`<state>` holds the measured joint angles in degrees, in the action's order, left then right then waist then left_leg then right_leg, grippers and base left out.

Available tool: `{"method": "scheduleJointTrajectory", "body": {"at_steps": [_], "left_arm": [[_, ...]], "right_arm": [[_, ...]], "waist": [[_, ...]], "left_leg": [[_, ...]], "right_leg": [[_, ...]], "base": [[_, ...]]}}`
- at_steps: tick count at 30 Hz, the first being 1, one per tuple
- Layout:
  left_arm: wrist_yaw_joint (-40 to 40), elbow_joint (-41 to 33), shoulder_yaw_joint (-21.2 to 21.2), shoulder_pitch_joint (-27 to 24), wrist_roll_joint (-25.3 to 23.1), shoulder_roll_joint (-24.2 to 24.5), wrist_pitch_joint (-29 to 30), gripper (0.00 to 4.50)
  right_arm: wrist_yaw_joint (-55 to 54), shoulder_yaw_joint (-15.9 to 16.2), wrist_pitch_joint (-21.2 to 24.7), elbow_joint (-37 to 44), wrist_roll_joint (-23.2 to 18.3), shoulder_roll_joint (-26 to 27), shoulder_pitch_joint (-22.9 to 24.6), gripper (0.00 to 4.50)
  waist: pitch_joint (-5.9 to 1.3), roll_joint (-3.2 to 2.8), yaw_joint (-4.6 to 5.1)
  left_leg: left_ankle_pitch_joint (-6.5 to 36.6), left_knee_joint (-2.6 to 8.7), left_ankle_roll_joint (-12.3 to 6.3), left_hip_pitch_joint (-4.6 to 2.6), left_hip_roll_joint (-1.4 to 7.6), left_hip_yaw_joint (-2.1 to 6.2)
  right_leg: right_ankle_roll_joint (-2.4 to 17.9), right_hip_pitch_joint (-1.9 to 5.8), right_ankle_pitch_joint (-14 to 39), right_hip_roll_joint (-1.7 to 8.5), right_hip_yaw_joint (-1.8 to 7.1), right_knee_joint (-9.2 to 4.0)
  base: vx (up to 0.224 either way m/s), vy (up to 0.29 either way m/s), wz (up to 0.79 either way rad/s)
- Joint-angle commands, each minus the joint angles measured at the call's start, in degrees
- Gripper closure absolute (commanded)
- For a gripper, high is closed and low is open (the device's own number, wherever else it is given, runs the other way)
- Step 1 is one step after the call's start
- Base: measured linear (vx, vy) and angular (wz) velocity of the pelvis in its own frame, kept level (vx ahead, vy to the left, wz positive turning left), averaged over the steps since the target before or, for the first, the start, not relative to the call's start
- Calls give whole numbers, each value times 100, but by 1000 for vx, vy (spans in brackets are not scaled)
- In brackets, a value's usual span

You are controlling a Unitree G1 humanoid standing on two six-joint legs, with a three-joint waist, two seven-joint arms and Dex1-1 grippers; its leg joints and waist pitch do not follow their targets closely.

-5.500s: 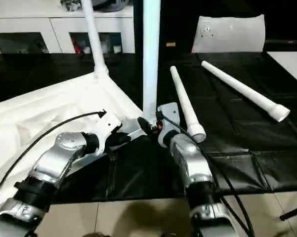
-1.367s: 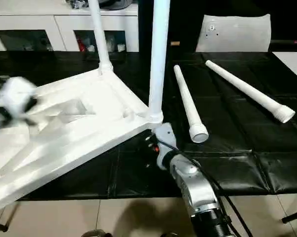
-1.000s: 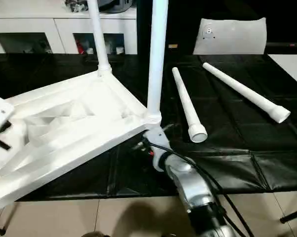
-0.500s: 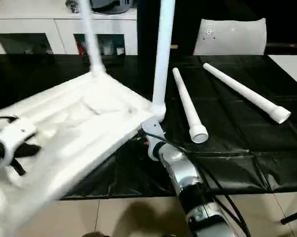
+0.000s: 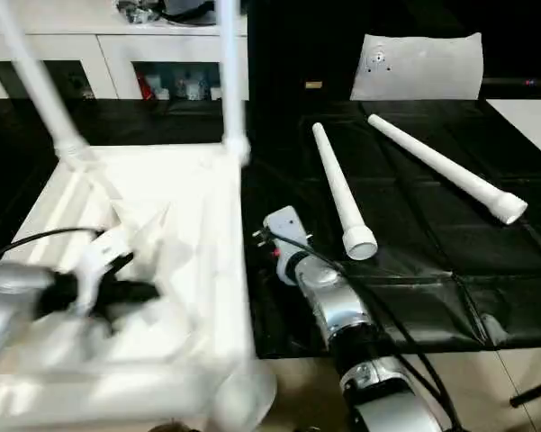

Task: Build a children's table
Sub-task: Rotate table base

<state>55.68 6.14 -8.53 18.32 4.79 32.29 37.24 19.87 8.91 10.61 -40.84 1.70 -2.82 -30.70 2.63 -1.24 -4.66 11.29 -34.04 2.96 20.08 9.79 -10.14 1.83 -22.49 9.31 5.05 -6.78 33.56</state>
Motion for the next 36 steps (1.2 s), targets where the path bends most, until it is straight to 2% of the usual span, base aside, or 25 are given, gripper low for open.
{"method": "scheduleJointTrajectory", "body": {"at_steps": [1,2,4,6,7,8,10,12,14,16,17,19,20,21,23,24,25,26,27,28,29,32,33,35,36], "left_arm": [[-339,153,-40,371,-120,-143,-558,444],[-356,182,-45,385,-136,-153,-593,444],[-750,705,-136,659,-387,-282,-1049,444],[-1186,1282,-234,930,-660,-402,-1441,444],[-1224,1332,-250,951,-692,-407,-1490,444],[-1364,1523,-301,1028,-801,-423,-1667,444],[-1549,1838,-294,1147,-891,-484,-1902,444],[-1964,2381,-158,1367,-963,-634,-2404,444],[-2254,2719,-28,1510,-953,-762,-2785,444],[-2323,2832,73,1562,-872,-845,-2884,444],[-2388,2871,151,1585,-814,-905,-2974,444],[-2333,2738,330,1534,-574,-1017,-3010,444],[-2233,2527,414,1452,-433,-1031,-2979,444],[-2219,2504,420,1443,-420,-1029,-2974,444],[-2133,2106,440,1255,-348,-930,-2950,416],[-2051,1628,519,1064,-195,-896,-2757,416],[-2026,1442,551,999,-132,-890,-2663,416],[-1950,904,653,812,56,-881,-2400,405],[-1879,625,657,714,126,-852,-2249,394],[-1742,205,619,555,227,-774,-2049,384],[-1602,-173,563,410,322,-685,-1840,377],[-1319,-867,418,147,525,-473,-1517,349],[-1240,-1079,372,80,613,-408,-1385,341],[-1126,-1548,301,-55,759,-290,-1073,319],[-1099,-1651,282,-83,789,-261,-1001,310]], "right_arm": [[145,208,-35,14,26,165,-29,0],[141,207,-35,21,29,162,-29,0],[55,184,-77,229,88,106,-11,0],[-56,87,-77,482,78,60,11,0],[-66,78,-76,503,75,55,12,0],[-96,52,-67,588,71,34,17,0],[-129,24,-59,713,73,-4,16,0],[-294,-153,2,974,22,-52,-30,0],[-463,-288,65,1097,36,-105,-104,0],[-568,-309,134,1147,114,-153,-153,0],[-670,-335,205,1180,175,-190,-209,0],[-921,-411,455,1248,302,-276,-388,0],[-1079,-458,660,1199,380,-357,-567,0],[-1090,-463,676,1190,385,-365,-585,0],[-944,-559,832,956,252,-463,-872,0],[-675,-731,896,753,-63,-512,-1064,0],[-687,-766,886,649,-91,-528,-1129,0],[-797,-851,855,339,-116,-573,-1320,0],[-878,-863,852,165,-77,-611,-1420,0],[-1014,-903,830,-132,-22,-667,-1592,0],[-1095,-949,833,-426,1,-714,-1764,0],[-1222,-1059,825,-995,35,-787,-2109,0],[-1230,-1113,844,-1188,9,-803,-2224,0],[-1235,-1197,829,-1599,-68,-851,-2446,0],[-1246,-1213,817,-1692,-82,-864,-2494,0]], "waist": [[-281,-55,47],[-306,-38,51],[-318,-38,50],[-357,-35,51],[-354,-11,52],[-373,-5,42],[-382,-6,30],[-400,-4,13],[-384,-11,-6],[-372,2,-24],[-371,-29,-34],[-374,0,-32],[-369,-16,-34],[-383,-11,-31],[-378,-1,-25],[-387,-3,-16],[-399,0,-8],[-381,-5,17],[-374,-7,13],[-374,30,10],[-376,21,8],[-339,11,9],[-346,30,-9],[-324,50,-17],[-338,42,-17]], "left_leg": [[1904,514,142,-63,316,172],[1783,510,130,-43,326,180],[1583,503,88,-22,319,177],[1346,485,63,0,337,171],[1253,478,19,15,323,162],[1059,460,-34,22,335,153],[902,441,-89,27,330,144],[784,423,-117,33,336,141],[841,427,-132,30,333,139],[899,433,-97,21,339,131],[921,432,-67,14,336,132],[946,441,5,4,352,133],[970,443,34,9,348,134],[937,438,50,6,349,138],[909,431,14,13,345,124],[867,420,-10,23,343,127],[867,419,-23,29,364,132],[848,408,-36,28,373,115],[829,398,-55,32,351,104],[792,389,-80,31,335,90],[782,394,-56,43,354,107],[982,387,-32,27,327,85],[1045,388,-10,16,331,90],[1099,405,-17,23,327,91],[1118,400,28,17,335,103]], "right_leg": [[691,216,2412,441,399,-479],[650,236,2349,460,404,-461],[671,238,2085,435,400,-442],[759,255,1646,435,405,-374],[759,254,1544,419,404,-380],[848,262,1226,431,406,-328],[909,263,1046,435,402,-304],[918,273,946,445,400,-291],[887,255,1075,445,389,-315],[875,246,1220,451,389,-341],[863,242,1259,449,387,-340],[879,245,1251,446,390,-328],[901,241,1226,447,391,-313],[917,251,1181,452,389,-296],[940,251,1115,451,393,-299],[956,263,1029,452,393,-274],[1014,292,963,490,401,-245],[1141,258,964,479,396,-253],[1141,252,991,458,390,-269],[1172,246,986,443,390,-263],[1197,262,1013,466,392,-233],[1131,219,1407,427,383,-278],[1091,222,1507,435,385,-265],[1015,214,1599,412,379,-290],[1045,216,1570,421,379,-256]], "base": [[0,0,0],[0,0,0],[0,0,0],[0,0,0],[0,0,0],[0,0,0],[0,0,0],[0,0,0],[0,0,0],[0,0,0],[0,0,0],[0,0,0],[0,0,0],[0,0,0],[0,0,0],[0,0,0],[0,0,0],[0,0,0],[0,0,0],[0,0,0],[0,0,0],[0,0,0],[0,0,0],[0,0,0],[0,0,0]]}}
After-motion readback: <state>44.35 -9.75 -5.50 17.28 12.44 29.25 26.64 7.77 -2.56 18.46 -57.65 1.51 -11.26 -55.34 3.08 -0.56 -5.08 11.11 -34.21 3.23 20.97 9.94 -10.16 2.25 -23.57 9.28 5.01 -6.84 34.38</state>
